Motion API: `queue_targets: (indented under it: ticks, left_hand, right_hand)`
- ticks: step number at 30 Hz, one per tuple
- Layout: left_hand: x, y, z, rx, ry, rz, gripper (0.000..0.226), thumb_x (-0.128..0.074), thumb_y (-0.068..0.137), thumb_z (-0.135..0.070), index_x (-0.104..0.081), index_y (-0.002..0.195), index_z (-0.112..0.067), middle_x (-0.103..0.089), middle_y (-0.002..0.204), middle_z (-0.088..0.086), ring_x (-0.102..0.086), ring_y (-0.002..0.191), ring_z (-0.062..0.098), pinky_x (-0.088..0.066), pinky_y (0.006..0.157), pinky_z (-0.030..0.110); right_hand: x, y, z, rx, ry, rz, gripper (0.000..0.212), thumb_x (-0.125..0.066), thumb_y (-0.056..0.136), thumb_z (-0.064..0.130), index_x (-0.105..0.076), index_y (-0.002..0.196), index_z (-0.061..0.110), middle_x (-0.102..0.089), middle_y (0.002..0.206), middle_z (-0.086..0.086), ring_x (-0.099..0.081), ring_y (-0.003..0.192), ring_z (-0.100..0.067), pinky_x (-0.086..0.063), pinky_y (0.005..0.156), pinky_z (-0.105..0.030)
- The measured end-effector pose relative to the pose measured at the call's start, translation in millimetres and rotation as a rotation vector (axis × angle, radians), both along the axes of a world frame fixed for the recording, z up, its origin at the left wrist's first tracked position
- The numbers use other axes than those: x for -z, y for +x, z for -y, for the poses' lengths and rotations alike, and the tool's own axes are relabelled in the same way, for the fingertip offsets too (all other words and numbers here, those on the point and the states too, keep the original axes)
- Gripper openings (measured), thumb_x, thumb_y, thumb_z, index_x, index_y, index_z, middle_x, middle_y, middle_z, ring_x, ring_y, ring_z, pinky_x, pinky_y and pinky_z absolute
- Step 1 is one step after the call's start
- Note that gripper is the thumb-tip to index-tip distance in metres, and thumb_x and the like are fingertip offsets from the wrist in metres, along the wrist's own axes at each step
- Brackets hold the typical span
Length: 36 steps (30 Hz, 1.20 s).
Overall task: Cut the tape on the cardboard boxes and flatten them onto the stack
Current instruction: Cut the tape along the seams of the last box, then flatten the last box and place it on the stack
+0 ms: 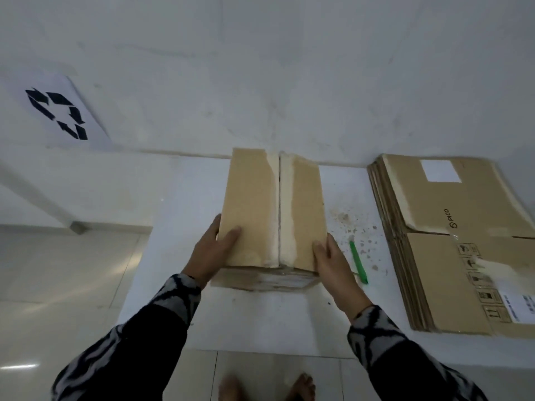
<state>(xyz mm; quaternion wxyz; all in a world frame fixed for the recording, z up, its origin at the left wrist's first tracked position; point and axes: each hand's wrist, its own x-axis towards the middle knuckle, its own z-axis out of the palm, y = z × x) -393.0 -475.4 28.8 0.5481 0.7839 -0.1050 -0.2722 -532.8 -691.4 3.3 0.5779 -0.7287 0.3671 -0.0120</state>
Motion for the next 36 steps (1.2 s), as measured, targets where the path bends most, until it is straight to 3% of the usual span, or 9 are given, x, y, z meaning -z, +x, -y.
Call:
queue_targets:
  ticks: [4, 8, 11, 16, 21, 26, 29, 32, 36]
  left_hand:
    - [-34, 17, -4, 0.148, 0.058, 0.259, 0.057, -0.068, 0.083, -0.058, -0.044, 0.132, -0.039, -0.061, 0.12, -0.022, -0.061, 0.105, -0.002, -0.048, 0.086, 0.025]
    - [-31, 18, -15, 0.382, 0.108, 0.337, 0.113, -0.085, 0.064, -0.061, -0.014, 0.15, -0.039, -0.04, 0.146, -0.018, -0.046, 0.129, 0.003, -0.047, 0.1, 0.031]
    - [-29, 20, -25, 0.446, 0.194, 0.344, 0.136, -0.088, 0.059, -0.059, 0.009, 0.153, -0.043, -0.009, 0.163, -0.013, -0.022, 0.148, 0.013, -0.035, 0.115, 0.041]
    - [-56, 1, -8, 0.59, 0.28, 0.599, 0.115, -0.075, 0.078, -0.054, 0.013, 0.151, -0.045, -0.004, 0.158, -0.029, -0.004, 0.151, 0.018, -0.032, 0.115, 0.039]
    - [-63, -18, 31, 0.807, 0.218, 0.735, 0.104, -0.061, 0.085, -0.062, 0.017, 0.151, -0.044, 0.015, 0.158, -0.03, -0.008, 0.149, 0.002, -0.034, 0.111, 0.033]
    - [-19, -14, 52, 0.824, 0.298, 0.903, 0.067, -0.018, 0.094, -0.069, -0.025, 0.153, -0.037, -0.009, 0.162, -0.021, 0.005, 0.151, 0.008, -0.022, 0.119, 0.052]
    - [-13, -19, 55, 0.62, 0.074, 0.645, 0.054, -0.033, 0.098, -0.061, -0.045, 0.143, -0.033, -0.026, 0.156, -0.018, -0.012, 0.148, 0.006, -0.021, 0.12, 0.041]
    - [-3, -17, 48, 0.26, 0.039, 0.272, 0.069, -0.051, 0.081, -0.077, -0.04, 0.139, -0.041, -0.037, 0.151, -0.006, -0.036, 0.139, 0.016, -0.031, 0.115, 0.043]
    - [6, -11, 36, 0.388, 0.1, -0.511, 0.099, -0.035, 0.06, -0.102, -0.033, 0.145, -0.053, -0.036, 0.156, -0.005, -0.028, 0.146, 0.032, -0.013, 0.118, 0.054]
  right_hand:
    - [1, 2, -13, -0.064, -0.019, -0.027, 0.075, -0.037, 0.096, 0.063, -0.02, 0.157, 0.024, -0.033, 0.157, 0.006, -0.035, 0.141, -0.014, -0.028, 0.118, -0.034]
    - [-4, 3, -20, -0.089, -0.275, -0.009, 0.071, -0.046, 0.099, 0.049, -0.019, 0.157, 0.019, -0.026, 0.151, -0.003, -0.031, 0.139, -0.018, -0.025, 0.109, -0.022]
    - [-10, -6, -20, -0.081, -0.177, 0.075, 0.066, -0.044, 0.095, 0.057, -0.034, 0.152, 0.025, -0.032, 0.152, 0.006, -0.031, 0.141, -0.01, -0.024, 0.114, -0.025]
    - [-20, -8, -21, 0.145, 0.191, 0.102, 0.066, -0.022, 0.096, 0.065, -0.045, 0.146, 0.028, -0.047, 0.137, 0.019, -0.04, 0.137, -0.015, -0.028, 0.118, -0.039]
    - [-10, -17, 17, 0.227, 0.072, -0.077, 0.088, -0.016, 0.086, 0.083, -0.065, 0.125, 0.021, -0.06, 0.129, -0.004, -0.056, 0.121, -0.025, -0.039, 0.11, -0.047]
    - [-34, -50, 27, 0.423, -0.018, -0.011, 0.067, -0.034, 0.08, 0.084, -0.072, 0.096, 0.031, -0.071, 0.095, -0.001, -0.065, 0.092, -0.023, -0.051, 0.087, -0.042]
    - [-41, -59, 12, 0.417, -0.002, -0.031, 0.055, -0.04, 0.083, 0.079, -0.064, 0.078, 0.029, -0.062, 0.087, 0.001, -0.056, 0.085, -0.021, -0.043, 0.077, -0.034]
    - [-37, -55, 2, 0.451, 0.05, -0.04, 0.094, -0.031, 0.068, 0.096, -0.064, 0.125, 0.03, -0.06, 0.129, -0.003, -0.054, 0.119, -0.027, -0.043, 0.103, -0.045]
    - [-39, -45, -8, 0.446, 0.046, 0.012, 0.049, -0.03, 0.098, 0.065, -0.059, 0.116, 0.03, -0.059, 0.107, 0.004, -0.052, 0.102, -0.02, -0.04, 0.09, -0.033]
